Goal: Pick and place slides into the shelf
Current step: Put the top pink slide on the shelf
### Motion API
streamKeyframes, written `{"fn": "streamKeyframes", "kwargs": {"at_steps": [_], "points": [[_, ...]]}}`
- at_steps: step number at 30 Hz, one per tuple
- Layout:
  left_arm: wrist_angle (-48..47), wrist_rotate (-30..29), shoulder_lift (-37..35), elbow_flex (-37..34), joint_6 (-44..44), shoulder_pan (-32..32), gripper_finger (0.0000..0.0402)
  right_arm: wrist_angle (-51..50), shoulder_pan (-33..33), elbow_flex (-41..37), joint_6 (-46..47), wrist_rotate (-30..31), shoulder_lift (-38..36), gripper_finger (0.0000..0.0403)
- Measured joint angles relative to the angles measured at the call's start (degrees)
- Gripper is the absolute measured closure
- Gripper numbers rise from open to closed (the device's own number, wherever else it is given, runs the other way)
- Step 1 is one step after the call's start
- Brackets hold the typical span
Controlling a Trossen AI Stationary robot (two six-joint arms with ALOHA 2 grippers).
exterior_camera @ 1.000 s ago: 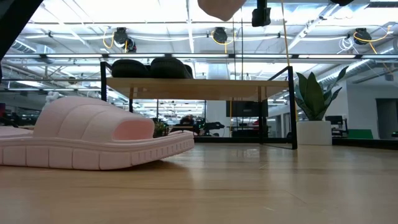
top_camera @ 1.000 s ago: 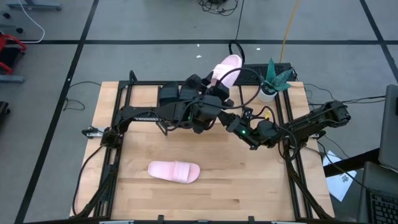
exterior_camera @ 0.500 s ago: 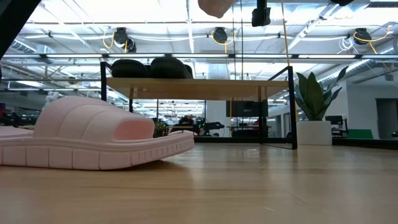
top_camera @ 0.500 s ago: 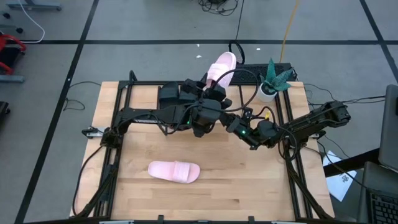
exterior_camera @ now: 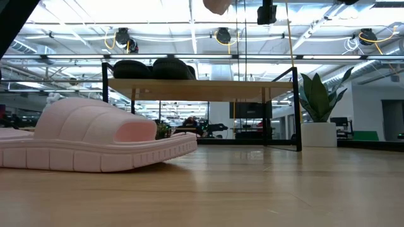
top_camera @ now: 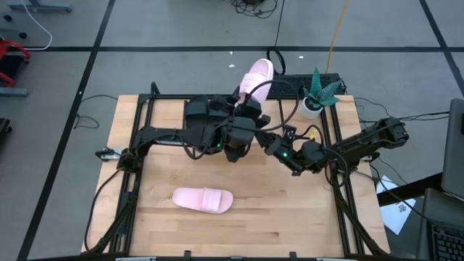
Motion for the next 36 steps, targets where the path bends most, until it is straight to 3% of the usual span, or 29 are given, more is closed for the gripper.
{"fn": "streamKeyframes", "kwargs": {"at_steps": [8, 14, 20, 24, 32, 36], "points": [[-2.9, -0.3, 0.0, 0.0, -2.1, -0.4, 0.0245, -0.5, 0.4, 0.0, 0.2, -0.2, 0.0, 0.0386], [-12.4, -1.1, -0.6, 0.0, -3.1, -0.6, 0.0244, -2.0, 0.4, 0.0, 0.7, -1.3, 0.0, 0.0386], [-25.3, -1.2, -3.8, 0.0, -16.0, -2.7, 0.0243, -1.0, 0.4, -0.1, -5.1, -1.2, -2.9, 0.0389], [-28.0, 0.1, -5.6, 0.0, -19.0, -4.1, 0.0243, -3.4, 0.2, 0.0, -5.1, 1.1, -3.6, 0.0392], [-33.5, 1.9, -6.4, 0.0, -21.8, -7.5, 0.0243, -3.2, 0.2, 0.0, -5.7, 0.3, -3.7, 0.0395], [-45.9, 3.0, -6.9, 0.0, -33.3, -8.5, 0.0243, -2.3, 0.4, 0.0, -6.4, 0.2, -4.3, 0.0395]]}}
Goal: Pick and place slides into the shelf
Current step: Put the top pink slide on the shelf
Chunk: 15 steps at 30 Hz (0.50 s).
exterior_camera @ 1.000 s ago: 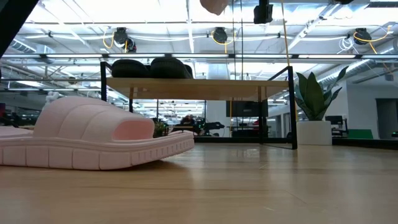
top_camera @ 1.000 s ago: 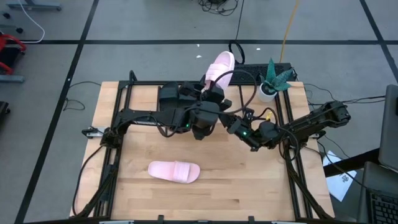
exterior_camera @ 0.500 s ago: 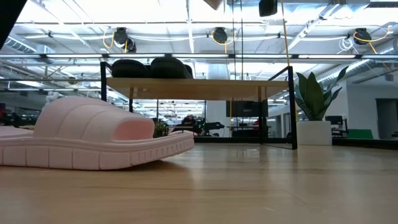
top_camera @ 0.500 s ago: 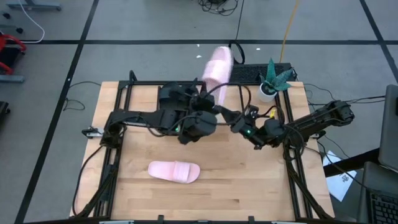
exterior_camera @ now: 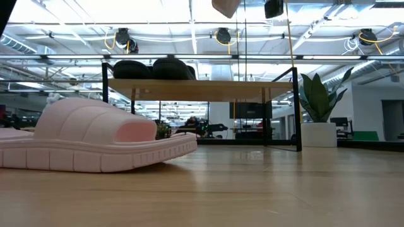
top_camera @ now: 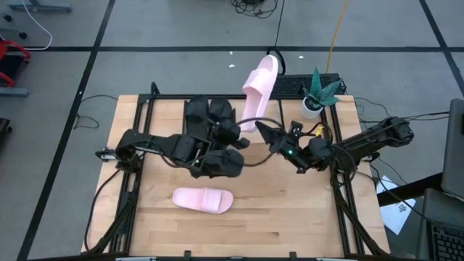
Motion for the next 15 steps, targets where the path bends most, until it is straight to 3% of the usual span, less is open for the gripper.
{"fn": "streamKeyframes", "kwargs": {"at_steps": [5, 8, 11, 15], "points": [[-19.4, 14.6, -4.0, 0.0, -27.7, 1.8, 0.0243, 0.7, 1.2, 0.0, -2.1, -0.2, -1.0, 0.0395], [-26.2, 17.0, -5.8, 0.0, -38.9, 2.9, 0.0243, 1.1, 2.0, 0.0, -2.4, -0.9, -1.8, 0.0395], [-27.4, 17.9, -7.3, 0.0, -44.2, 2.5, 0.0243, 1.8, 2.6, 0.0, -2.4, -2.1, -1.9, 0.0395], [-27.1, 21.6, -8.7, 0.0, -44.9, 2.4, 0.0243, 5.7, 3.1, 0.0, -2.4, -7.5, -1.9, 0.0396]]}}
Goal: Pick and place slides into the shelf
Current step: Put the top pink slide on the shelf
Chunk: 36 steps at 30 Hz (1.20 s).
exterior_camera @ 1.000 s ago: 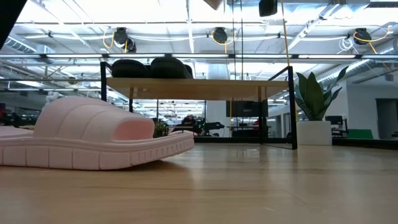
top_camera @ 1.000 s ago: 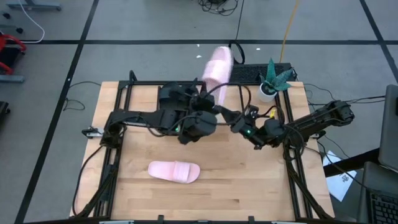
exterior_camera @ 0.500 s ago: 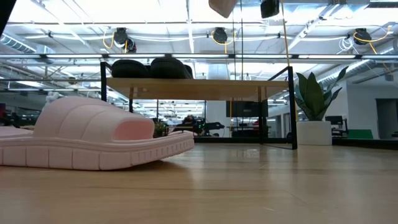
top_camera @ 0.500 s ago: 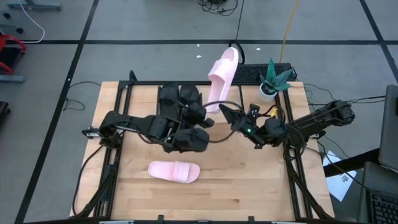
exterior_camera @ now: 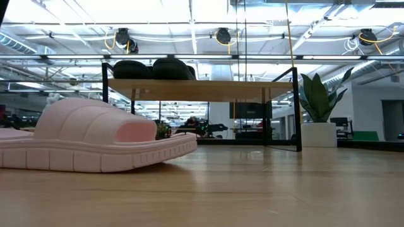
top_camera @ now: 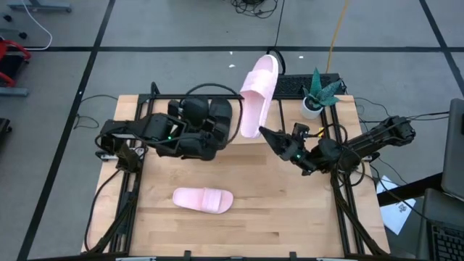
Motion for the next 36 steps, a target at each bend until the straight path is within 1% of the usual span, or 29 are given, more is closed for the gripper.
{"fn": "streamKeyframes", "kwargs": {"at_steps": [3, 8, 10, 13, 15, 19, 21, 26, 30, 33, 36], "points": [[1.0, 2.8, 0.1, 0.0, 0.2, 0.2, 0.0243, 0.7, 0.4, 0.0, 0.0, -2.3, 0.0, 0.0396], [1.5, 5.9, -0.4, 0.0, 0.5, 0.1, 0.0243, 2.2, 0.6, 0.0, 1.4, -8.3, 0.0, 0.0396], [2.1, 7.0, -1.1, 0.0, 0.5, -0.1, 0.0243, 2.0, 0.7, 0.0, 1.5, -9.7, 0.0, 0.0396], [2.7, 7.2, -2.9, 0.0, 0.6, -0.9, 0.0243, 2.0, 0.6, -0.4, 1.9, -11.9, 0.2, 0.0396], [3.3, 7.2, -4.3, 0.0, 0.7, -1.6, 0.0243, 2.6, 0.5, -1.2, 3.0, -12.2, 0.1, 0.0396], [6.6, 7.6, -7.3, 0.0, 2.3, -3.4, 0.0243, 5.6, -0.7, -2.8, 5.2, -13.9, 0.3, 0.0396], [8.6, 9.2, -8.4, 0.0, 3.8, -3.9, 0.0243, 7.9, -1.5, -2.8, 5.6, -15.7, 0.7, 0.0396], [13.7, 15.3, -10.2, 0.0, 5.8, -4.0, 0.0243, 14.0, -3.0, -2.8, 6.5, -22.9, 2.3, 0.0396], [19.3, 19.0, -10.4, 0.0, 8.4, -3.9, 0.0243, 18.4, -4.2, -2.8, 9.1, -27.0, 4.6, 0.0396], [22.5, 21.2, -10.3, 0.0, 10.0, -3.9, 0.0243, 20.3, -4.6, -2.8, 11.4, -28.6, 6.1, 0.0396], [23.0, 22.0, -10.3, 0.0, 9.9, -3.9, 0.0243, 22.3, -4.9, -2.8, 15.0, -29.3, 8.0, 0.0396]]}}
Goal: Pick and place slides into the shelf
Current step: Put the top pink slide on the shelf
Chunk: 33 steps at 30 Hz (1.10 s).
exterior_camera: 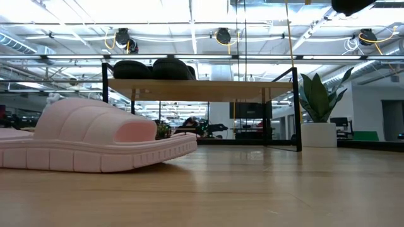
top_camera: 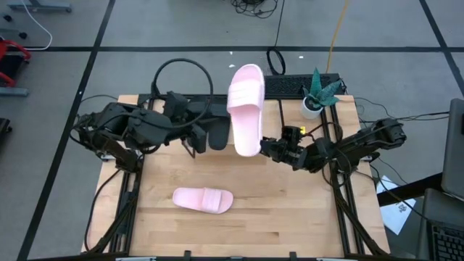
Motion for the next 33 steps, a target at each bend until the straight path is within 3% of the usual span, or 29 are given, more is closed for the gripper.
{"fn": "streamKeyframes", "kwargs": {"at_steps": [12, 16, 24, 33], "points": [[-4.7, 0.1, 0.0, 0.0, -7.0, -0.8, 0.0243, 4.1, 0.3, 0.5, 3.4, -1.4, 2.1, 0.0396], [-2.6, 0.8, 0.0, 0.0, -8.5, -0.2, 0.0243, 4.2, 0.3, 1.2, 2.5, -2.9, 1.9, 0.0396], [9.0, 8.0, 1.6, 0.0, -6.1, 1.2, 0.0243, 4.2, 0.3, 4.5, 1.6, -8.7, 1.8, 0.0396], [12.3, 9.4, 4.7, -0.1, -7.1, -0.2, 0.0243, 4.2, -0.6, 5.0, 1.6, -9.0, 1.8, 0.0401]]}}
